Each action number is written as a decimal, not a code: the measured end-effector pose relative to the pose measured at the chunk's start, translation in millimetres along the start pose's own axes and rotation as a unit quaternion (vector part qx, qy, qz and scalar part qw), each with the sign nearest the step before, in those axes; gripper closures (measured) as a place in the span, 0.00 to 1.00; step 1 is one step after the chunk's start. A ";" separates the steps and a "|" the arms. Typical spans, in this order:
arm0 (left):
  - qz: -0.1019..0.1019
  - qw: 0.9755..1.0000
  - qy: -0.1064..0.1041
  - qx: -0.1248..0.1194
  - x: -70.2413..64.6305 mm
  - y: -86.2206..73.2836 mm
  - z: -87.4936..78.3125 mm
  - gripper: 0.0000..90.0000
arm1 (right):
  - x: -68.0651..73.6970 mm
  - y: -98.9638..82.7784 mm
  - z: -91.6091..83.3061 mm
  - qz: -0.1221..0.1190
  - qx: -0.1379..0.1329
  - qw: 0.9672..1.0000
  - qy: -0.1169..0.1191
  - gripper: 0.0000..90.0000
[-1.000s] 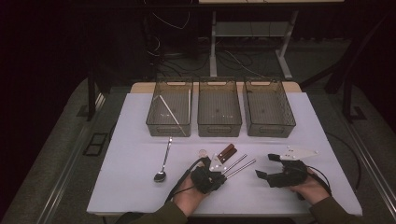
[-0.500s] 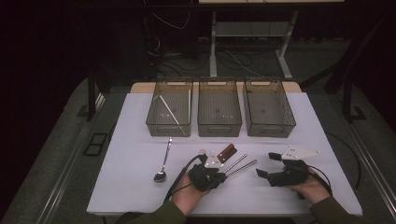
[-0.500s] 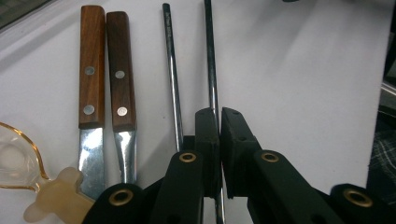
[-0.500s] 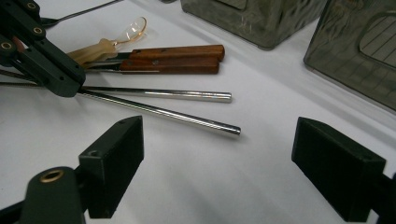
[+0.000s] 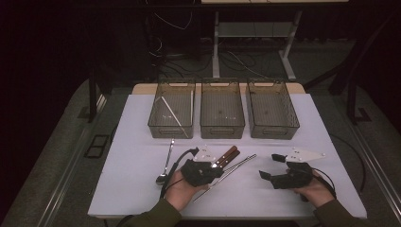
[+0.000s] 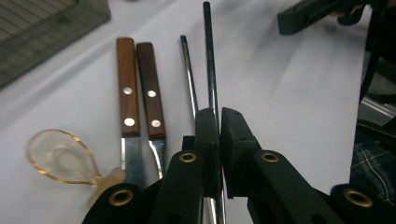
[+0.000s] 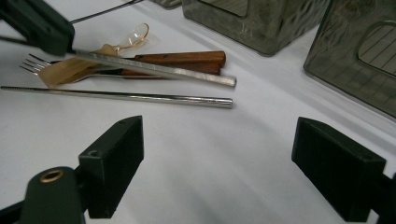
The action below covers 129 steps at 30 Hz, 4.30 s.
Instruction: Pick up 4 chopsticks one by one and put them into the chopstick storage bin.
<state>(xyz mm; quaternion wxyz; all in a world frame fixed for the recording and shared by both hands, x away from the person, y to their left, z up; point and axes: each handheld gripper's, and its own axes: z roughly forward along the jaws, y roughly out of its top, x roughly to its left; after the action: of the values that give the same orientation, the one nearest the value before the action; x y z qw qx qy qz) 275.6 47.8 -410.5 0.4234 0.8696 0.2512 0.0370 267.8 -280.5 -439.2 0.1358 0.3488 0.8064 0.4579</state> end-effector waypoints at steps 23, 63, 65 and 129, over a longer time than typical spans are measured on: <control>-0.023 0.996 0.060 -0.065 60.0 -11.3 -76.8 0.95 | 0.3 -1.0 1.8 -0.001 0.008 1.000 -0.002 0.19; -0.097 0.973 0.178 -0.110 164.0 1.4 -104.4 0.95 | -0.4 -2.2 4.9 0.000 0.013 1.000 -0.003 0.19; -0.102 0.972 0.178 -0.113 170.5 5.1 -101.5 0.95 | -0.1 -2.1 4.8 0.001 0.012 1.000 -0.004 0.19; -0.057 0.988 0.126 -0.065 86.0 5.4 -48.7 0.50 | 1.5 -0.9 3.4 0.000 0.008 1.000 -0.003 0.19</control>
<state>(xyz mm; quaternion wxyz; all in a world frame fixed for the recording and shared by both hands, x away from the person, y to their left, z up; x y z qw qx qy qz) 339.2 120.3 -388.0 0.4451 0.8129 0.3492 0.1386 268.1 -277.7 -441.7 0.1356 0.3516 0.8096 0.4500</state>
